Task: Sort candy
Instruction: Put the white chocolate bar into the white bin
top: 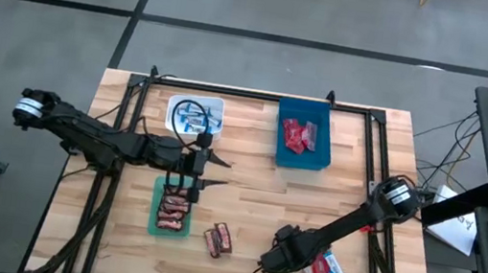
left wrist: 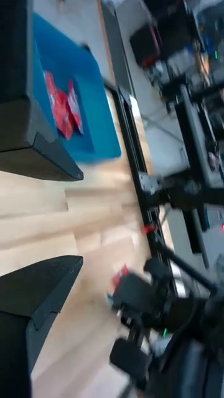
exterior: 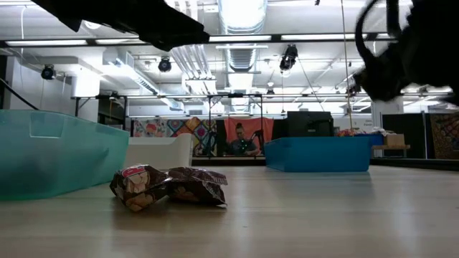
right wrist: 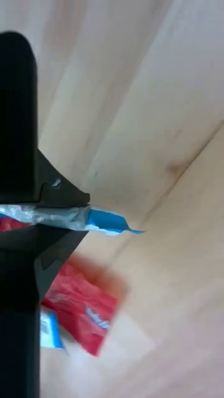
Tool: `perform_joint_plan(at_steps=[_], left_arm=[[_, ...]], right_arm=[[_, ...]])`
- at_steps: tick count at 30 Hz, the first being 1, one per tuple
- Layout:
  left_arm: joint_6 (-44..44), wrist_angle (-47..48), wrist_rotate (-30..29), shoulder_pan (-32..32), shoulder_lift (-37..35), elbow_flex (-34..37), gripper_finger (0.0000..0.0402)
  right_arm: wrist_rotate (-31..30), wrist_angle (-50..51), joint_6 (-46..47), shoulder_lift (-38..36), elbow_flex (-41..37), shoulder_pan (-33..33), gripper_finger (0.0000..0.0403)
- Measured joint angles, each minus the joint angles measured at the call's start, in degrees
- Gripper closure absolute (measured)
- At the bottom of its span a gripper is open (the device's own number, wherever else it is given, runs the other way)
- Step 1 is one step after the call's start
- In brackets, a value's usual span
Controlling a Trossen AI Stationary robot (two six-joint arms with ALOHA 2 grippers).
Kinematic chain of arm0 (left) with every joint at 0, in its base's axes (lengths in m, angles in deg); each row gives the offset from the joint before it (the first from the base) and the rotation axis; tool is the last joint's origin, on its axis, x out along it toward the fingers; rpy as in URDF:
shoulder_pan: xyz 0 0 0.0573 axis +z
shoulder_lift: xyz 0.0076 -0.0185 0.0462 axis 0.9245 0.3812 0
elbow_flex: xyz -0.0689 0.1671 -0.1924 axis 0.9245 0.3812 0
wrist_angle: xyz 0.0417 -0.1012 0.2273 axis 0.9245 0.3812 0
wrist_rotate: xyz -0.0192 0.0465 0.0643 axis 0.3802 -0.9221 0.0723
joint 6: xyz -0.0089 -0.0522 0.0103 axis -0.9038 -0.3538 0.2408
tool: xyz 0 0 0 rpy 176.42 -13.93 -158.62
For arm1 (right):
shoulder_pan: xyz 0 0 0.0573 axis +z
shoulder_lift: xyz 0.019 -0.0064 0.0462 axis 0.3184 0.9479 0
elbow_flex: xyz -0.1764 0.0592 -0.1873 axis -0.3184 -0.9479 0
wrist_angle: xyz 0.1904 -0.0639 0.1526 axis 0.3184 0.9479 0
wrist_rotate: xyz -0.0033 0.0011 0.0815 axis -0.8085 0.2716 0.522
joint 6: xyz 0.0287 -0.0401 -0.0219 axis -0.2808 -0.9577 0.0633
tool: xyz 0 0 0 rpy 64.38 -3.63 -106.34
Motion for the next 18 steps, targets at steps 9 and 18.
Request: perform_joint_plan(at_steps=[9,18], left_arm=[[-1.7,-8.9,12.9,-0.1,5.4,0.1,0.0212],[-4.0,-17.0,15.1,-0.1,13.0,0.1,0.0212]], right_arm=[[-21.5,-6.7,-16.9,-7.5,0.1,-0.8,0.0374],[-38.5,-23.2,-46.4,-10.4,0.1,-4.1,0.0377]])
